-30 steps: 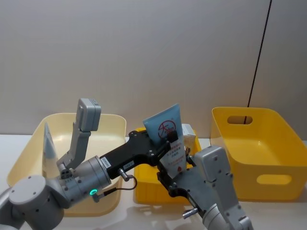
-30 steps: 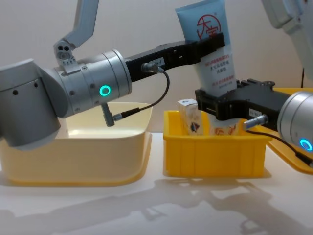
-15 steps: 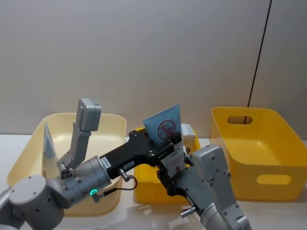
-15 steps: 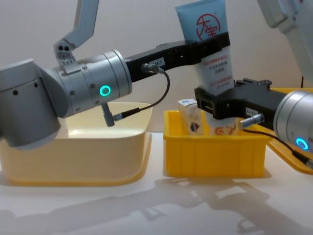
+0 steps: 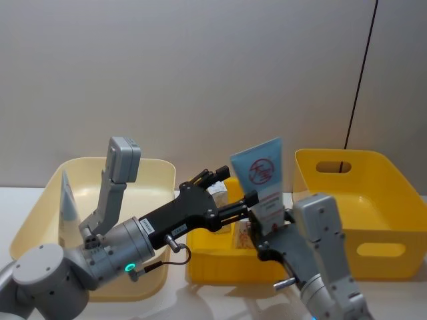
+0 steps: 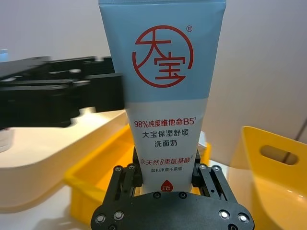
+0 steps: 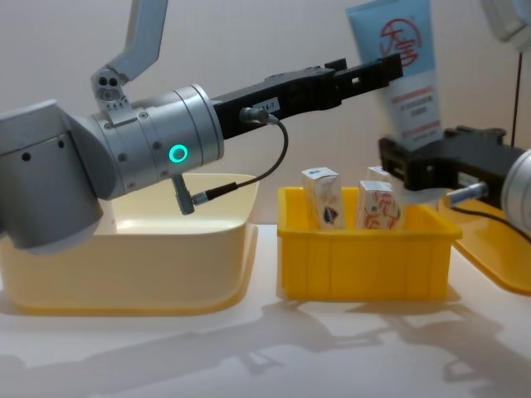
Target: Bimanual collaborative sorting of washing and personal care products
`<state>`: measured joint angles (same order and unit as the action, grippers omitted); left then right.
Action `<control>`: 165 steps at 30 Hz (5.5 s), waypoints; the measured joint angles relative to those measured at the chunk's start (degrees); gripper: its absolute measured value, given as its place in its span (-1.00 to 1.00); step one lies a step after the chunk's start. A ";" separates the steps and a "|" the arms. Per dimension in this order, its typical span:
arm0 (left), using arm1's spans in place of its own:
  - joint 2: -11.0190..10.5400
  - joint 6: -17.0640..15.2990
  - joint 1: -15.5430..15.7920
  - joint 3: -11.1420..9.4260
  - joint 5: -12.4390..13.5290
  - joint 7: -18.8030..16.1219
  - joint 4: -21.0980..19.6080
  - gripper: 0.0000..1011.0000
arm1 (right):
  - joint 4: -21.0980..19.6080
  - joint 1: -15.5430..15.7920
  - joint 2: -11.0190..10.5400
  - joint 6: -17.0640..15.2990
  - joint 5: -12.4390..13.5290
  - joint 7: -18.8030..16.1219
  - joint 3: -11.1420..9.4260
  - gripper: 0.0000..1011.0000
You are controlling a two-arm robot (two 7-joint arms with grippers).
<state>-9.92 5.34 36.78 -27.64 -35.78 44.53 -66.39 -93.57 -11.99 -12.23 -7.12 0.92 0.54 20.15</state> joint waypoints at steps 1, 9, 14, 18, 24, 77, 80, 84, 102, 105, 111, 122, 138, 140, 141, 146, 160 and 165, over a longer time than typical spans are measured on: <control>0.00 0.00 0.00 0.00 0.00 0.00 0.00 0.86 | 0.03 0.00 0.00 0.02 -0.03 0.17 -0.15 0.05; 0.00 0.00 0.00 0.00 0.00 0.00 0.00 0.98 | 0.74 -0.64 -0.09 1.10 -1.05 3.09 -3.18 0.02; -0.01 0.00 0.00 0.00 0.00 0.00 0.01 0.99 | 1.79 -1.67 -0.22 2.42 -1.87 5.18 -5.49 0.02; 0.00 0.00 0.00 0.00 0.00 0.00 0.00 0.98 | 3.08 -2.95 -0.31 3.74 -2.74 7.18 -7.33 0.02; -0.01 0.00 0.00 0.00 0.00 0.00 0.01 0.98 | 5.31 -4.71 -0.40 5.21 -3.88 9.67 -9.59 0.02; -0.01 0.00 0.00 0.00 0.00 0.00 0.01 0.98 | 14.96 -10.57 3.63 -7.15 -6.66 11.83 -14.13 0.33; -0.01 0.00 0.00 0.00 0.00 0.00 0.00 0.98 | 15.11 -10.61 3.78 -7.54 -6.72 11.83 -14.10 0.51; 0.00 0.00 0.00 0.00 0.00 0.00 0.01 0.98 | 15.26 -10.70 3.94 -7.95 -6.82 11.83 -14.08 0.76; 0.00 0.00 0.00 0.00 0.00 0.00 0.00 0.98 | 15.49 -10.80 4.19 -8.65 -7.02 11.84 -14.05 0.98; -0.01 0.00 0.00 0.00 0.00 0.00 0.01 0.99 | 15.51 -10.82 4.21 -8.70 -7.04 11.84 -14.06 0.98; 0.00 0.00 0.00 0.00 0.00 0.00 0.01 0.98 | 15.54 -10.83 4.23 -8.74 -7.04 11.84 -14.06 0.98; 0.00 0.00 0.00 0.00 0.00 0.00 0.00 0.98 | 15.57 -10.83 4.26 -8.79 -7.04 11.84 -14.06 0.83; 0.00 0.01 0.00 0.00 0.00 0.00 0.00 0.98 | 15.57 -10.83 4.27 -8.85 -7.03 11.84 -14.06 0.98; 0.00 0.00 0.00 0.00 0.00 0.00 0.00 0.99 | 15.57 -10.82 4.26 -8.85 -7.03 11.84 -14.06 0.98; 0.00 0.00 0.00 0.00 0.00 0.00 0.00 0.98 | 15.57 -10.82 4.26 -8.85 -7.03 11.84 -14.06 0.98; 0.00 0.00 0.00 0.00 0.00 0.00 0.00 0.98 | 15.57 -10.83 4.26 -8.85 -7.03 11.84 -14.06 0.98; 0.00 0.01 0.00 0.00 0.00 0.00 0.00 0.99 | 15.57 -10.83 4.26 -8.84 -7.03 11.84 -14.06 0.98; 0.00 0.00 0.00 0.00 0.00 0.00 0.00 0.98 | 15.57 -10.82 4.26 -8.84 -7.03 11.84 -14.06 0.98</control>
<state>-9.92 5.34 36.78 -27.64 -35.78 44.53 -66.39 -78.00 -22.82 -7.97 -15.96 -6.11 12.38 6.09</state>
